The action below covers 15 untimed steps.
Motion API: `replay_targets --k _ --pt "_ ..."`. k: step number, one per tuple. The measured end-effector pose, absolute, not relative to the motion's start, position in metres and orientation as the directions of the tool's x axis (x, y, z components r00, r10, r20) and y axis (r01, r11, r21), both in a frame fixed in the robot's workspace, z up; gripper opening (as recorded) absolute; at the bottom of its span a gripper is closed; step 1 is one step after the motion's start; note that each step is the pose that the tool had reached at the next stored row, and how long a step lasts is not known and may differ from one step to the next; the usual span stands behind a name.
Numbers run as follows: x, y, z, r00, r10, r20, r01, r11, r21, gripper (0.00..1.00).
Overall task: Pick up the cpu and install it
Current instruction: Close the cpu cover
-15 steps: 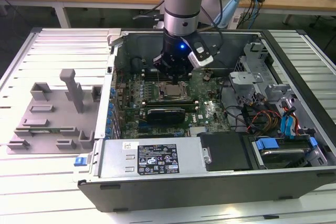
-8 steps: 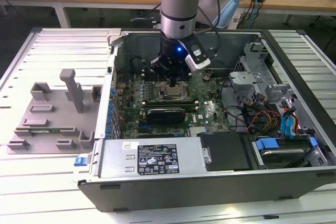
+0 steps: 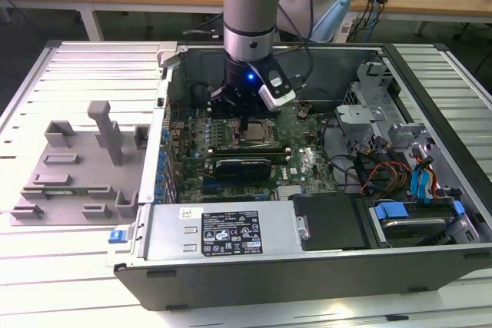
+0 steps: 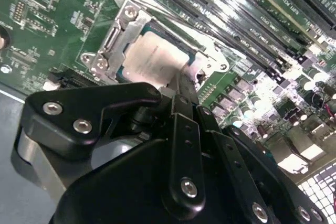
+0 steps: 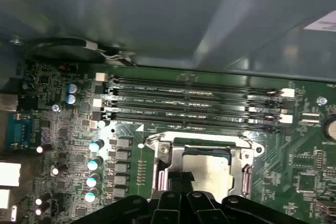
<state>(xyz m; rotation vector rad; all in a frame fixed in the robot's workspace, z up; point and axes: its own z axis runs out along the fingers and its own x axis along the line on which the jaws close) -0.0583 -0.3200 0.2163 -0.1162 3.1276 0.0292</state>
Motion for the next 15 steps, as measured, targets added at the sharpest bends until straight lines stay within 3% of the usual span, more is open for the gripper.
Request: replay_targets --k 15 --pt "-0.070 -0.322 0.204 -0.998 -0.070 -0.012 -0.070 0.997 0.017 0.11"
